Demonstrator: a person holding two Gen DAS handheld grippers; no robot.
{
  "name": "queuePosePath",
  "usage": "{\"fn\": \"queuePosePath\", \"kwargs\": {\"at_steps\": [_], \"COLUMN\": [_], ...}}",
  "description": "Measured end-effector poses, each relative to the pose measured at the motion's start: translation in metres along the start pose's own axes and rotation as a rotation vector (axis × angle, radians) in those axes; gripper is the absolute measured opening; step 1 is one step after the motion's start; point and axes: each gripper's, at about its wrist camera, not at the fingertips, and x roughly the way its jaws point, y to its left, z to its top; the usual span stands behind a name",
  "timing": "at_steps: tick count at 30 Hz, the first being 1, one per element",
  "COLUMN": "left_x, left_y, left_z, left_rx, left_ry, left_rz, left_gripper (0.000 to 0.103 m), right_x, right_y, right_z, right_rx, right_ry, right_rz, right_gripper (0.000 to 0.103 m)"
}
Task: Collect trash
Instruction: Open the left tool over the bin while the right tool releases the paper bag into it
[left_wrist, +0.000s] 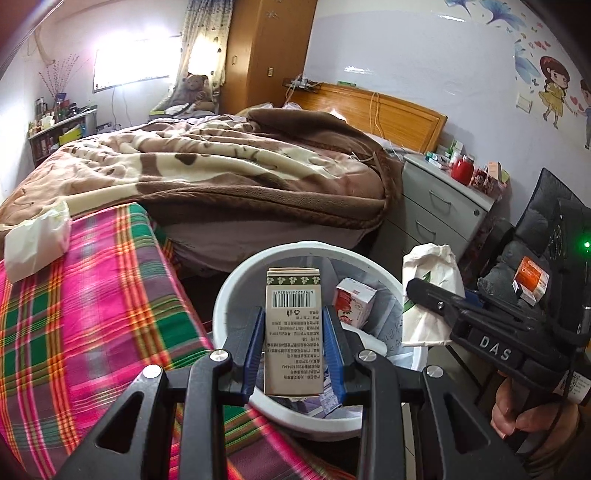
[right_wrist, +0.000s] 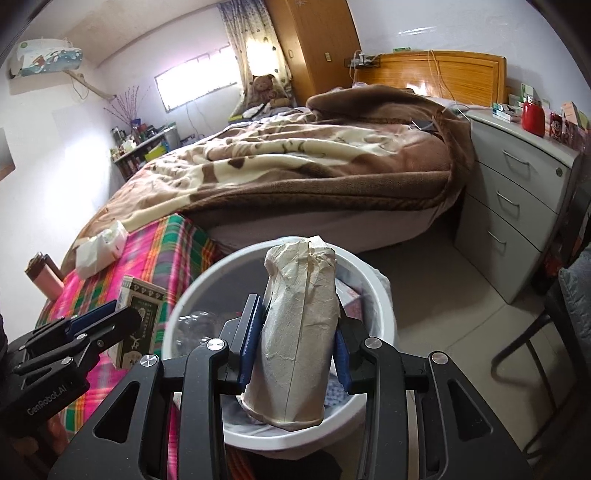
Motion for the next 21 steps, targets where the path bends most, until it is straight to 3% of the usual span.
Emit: {"fn": "queuePosePath", "kwargs": {"at_steps": [9,11,13,21], "left_x": [0.018,0.019,0.019,0.009], "left_y": [-0.012,-0.011,-0.01,-0.005], "left_z": [0.001,0.001,0.001,-0.002], "left_rx": [0.009,0.005,0.001,-0.004], "left_ry": [0.028,0.032,0.034,0.021], "left_rz": [-0.01,-0.012,-0.005,0.009], "left_gripper": [0.034,0.039,0.059,0.066], "right_x": [0.014,0.012,0.012,0.008], "right_y": [-0.007,-0.008,-0.008,-0.006], "right_z": [-0.004,-0.005,-0.004,-0.003], "right_rx": [-0.029,-0.031,-0.033,-0.025], "right_ry": [0.061,0.056,0.055,0.04], "right_rz": [-0.003,0.005,0.009,0.002], "right_gripper": [0.041,0.045,0.054,0.058]}}
